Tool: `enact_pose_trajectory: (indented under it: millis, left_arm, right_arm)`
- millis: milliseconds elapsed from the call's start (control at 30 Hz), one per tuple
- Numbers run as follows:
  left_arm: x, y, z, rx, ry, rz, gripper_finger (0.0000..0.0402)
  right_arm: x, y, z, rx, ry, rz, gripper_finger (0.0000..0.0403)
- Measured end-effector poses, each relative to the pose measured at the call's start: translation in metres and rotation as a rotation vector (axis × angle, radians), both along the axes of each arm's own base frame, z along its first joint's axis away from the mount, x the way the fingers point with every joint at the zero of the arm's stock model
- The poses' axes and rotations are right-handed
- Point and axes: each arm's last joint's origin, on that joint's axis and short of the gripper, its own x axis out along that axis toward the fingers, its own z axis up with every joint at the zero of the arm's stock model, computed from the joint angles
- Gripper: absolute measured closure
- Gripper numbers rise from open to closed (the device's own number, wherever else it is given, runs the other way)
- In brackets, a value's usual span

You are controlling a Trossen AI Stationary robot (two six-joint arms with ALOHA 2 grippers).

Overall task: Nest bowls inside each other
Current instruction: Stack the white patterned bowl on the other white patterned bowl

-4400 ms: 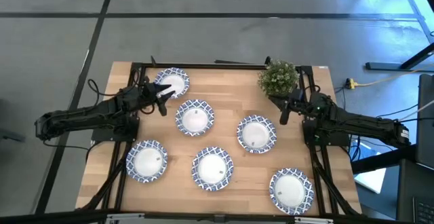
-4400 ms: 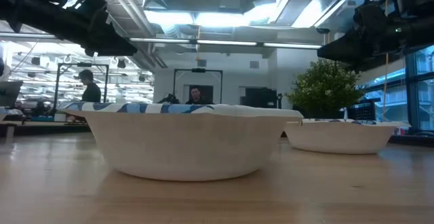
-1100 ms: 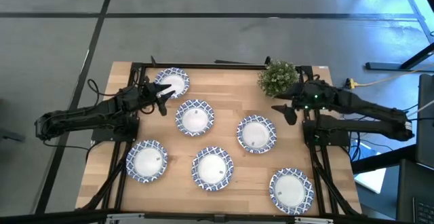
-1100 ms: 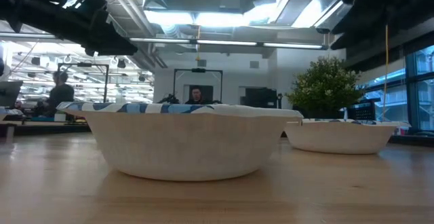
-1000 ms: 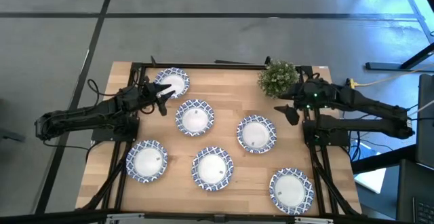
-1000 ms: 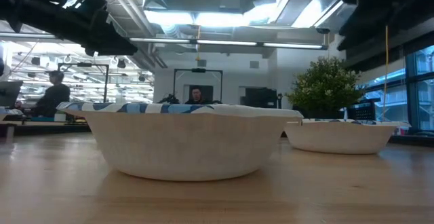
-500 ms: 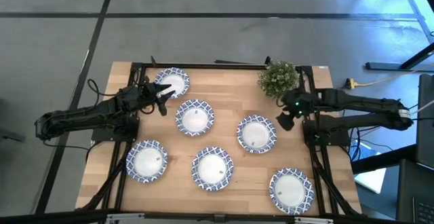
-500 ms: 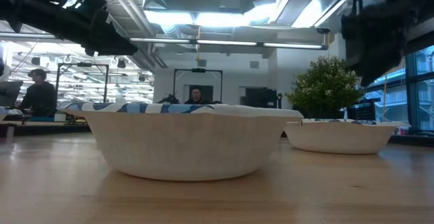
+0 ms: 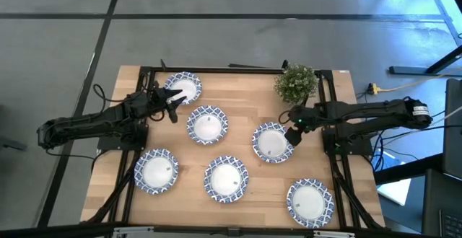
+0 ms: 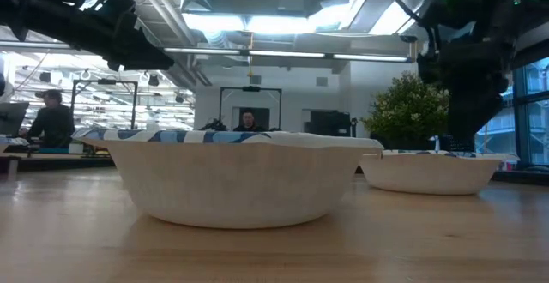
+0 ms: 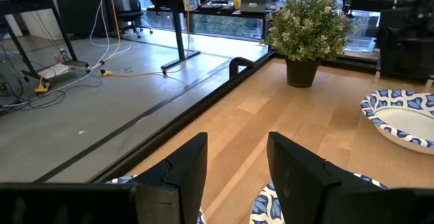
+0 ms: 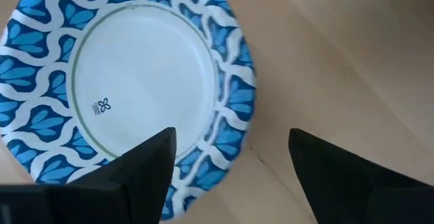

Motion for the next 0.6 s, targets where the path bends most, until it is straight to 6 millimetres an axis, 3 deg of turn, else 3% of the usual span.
enact_pose_trajectory:
  millis: [600]
  left_arm:
    - [0.000,0.000,0.000,0.000,0.001,0.000,0.0253]
  right_arm:
    - [0.022,0.004,-0.035,-0.004,0.167,0.028,0.0121]
